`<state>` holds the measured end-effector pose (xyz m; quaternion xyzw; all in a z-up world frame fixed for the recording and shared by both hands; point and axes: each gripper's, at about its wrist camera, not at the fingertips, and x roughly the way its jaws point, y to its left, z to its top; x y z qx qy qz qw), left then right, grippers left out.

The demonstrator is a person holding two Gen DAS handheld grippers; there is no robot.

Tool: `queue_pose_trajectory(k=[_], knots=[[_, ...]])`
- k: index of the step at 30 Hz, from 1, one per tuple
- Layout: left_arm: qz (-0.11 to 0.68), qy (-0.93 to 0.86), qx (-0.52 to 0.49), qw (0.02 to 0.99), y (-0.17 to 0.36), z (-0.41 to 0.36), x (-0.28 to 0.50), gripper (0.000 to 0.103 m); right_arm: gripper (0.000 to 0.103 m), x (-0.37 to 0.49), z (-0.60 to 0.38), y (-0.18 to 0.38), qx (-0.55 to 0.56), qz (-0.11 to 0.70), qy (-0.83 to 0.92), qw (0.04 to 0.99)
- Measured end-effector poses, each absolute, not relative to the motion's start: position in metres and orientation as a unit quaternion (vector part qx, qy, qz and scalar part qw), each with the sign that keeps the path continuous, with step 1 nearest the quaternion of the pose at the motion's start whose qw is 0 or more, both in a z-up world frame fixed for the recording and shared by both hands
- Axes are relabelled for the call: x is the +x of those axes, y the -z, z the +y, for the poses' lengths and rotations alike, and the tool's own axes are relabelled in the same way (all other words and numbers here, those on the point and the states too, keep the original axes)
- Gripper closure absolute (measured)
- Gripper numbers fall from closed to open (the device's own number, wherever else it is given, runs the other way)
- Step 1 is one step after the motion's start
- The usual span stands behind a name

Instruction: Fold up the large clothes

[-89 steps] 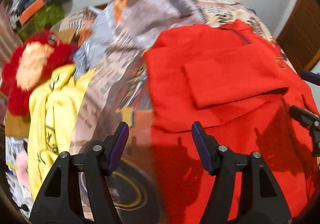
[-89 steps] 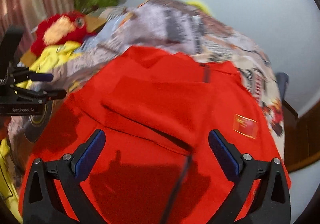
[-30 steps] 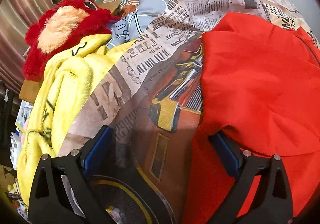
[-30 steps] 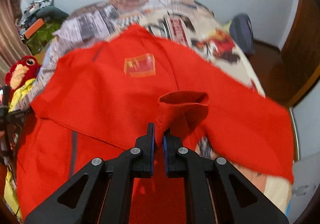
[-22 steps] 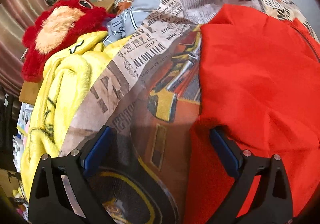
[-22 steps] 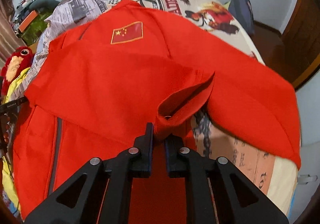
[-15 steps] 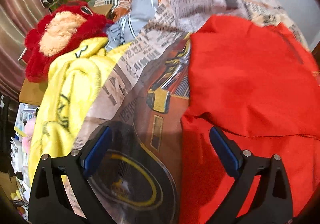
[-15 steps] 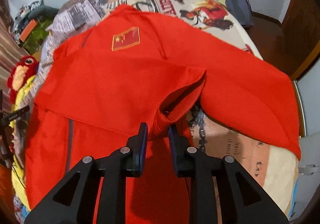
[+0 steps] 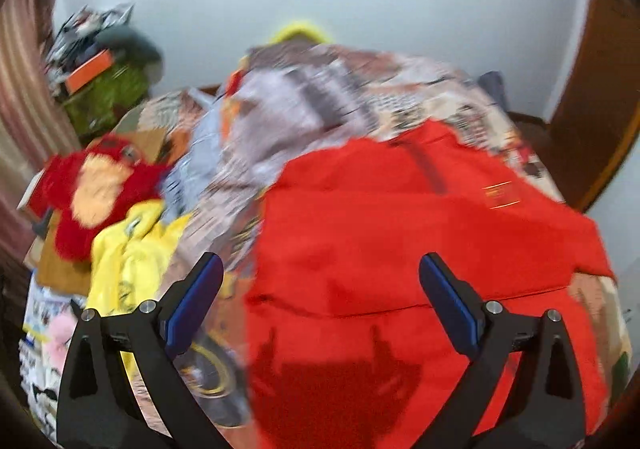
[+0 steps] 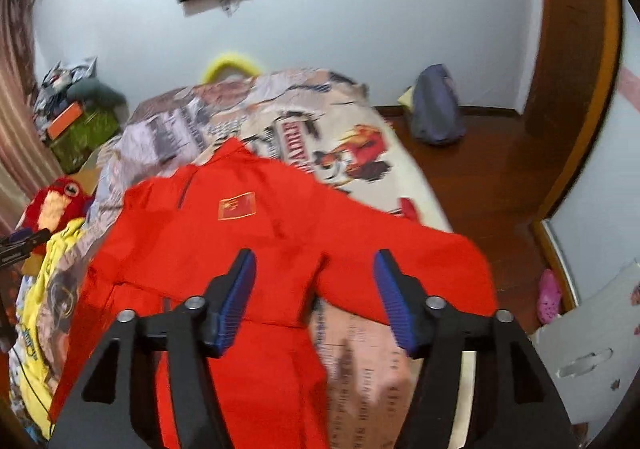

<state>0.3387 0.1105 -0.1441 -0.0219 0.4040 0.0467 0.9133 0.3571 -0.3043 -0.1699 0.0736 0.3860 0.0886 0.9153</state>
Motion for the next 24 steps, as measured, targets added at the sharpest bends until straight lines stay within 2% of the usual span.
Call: queue_pose_trajectory(k=[8,16,22,24], knots=[[0.388,0.016,-0.003,0.922,0.141,0.025,0.36,0.004,0.04,0.354,-0.363,0.211,0.126,0.424,-0.031,0.896],[0.435,0.05,-0.003,0.899,0.193,-0.027,0.392,0.004,0.04,0.367,-0.415,0.297,0.235,0.501,-0.004,0.833],[0.471,0.047,-0.017,0.881,0.231,-0.036,0.413,0.004,0.04,0.376,-0.43,0.341,0.299,0.525,0.009,0.797],[0.481,0.051,-0.027,0.875,0.242,-0.037,0.419,0.004,0.037,0.379,-0.432,0.348,0.308,0.515,0.018,0.8]])
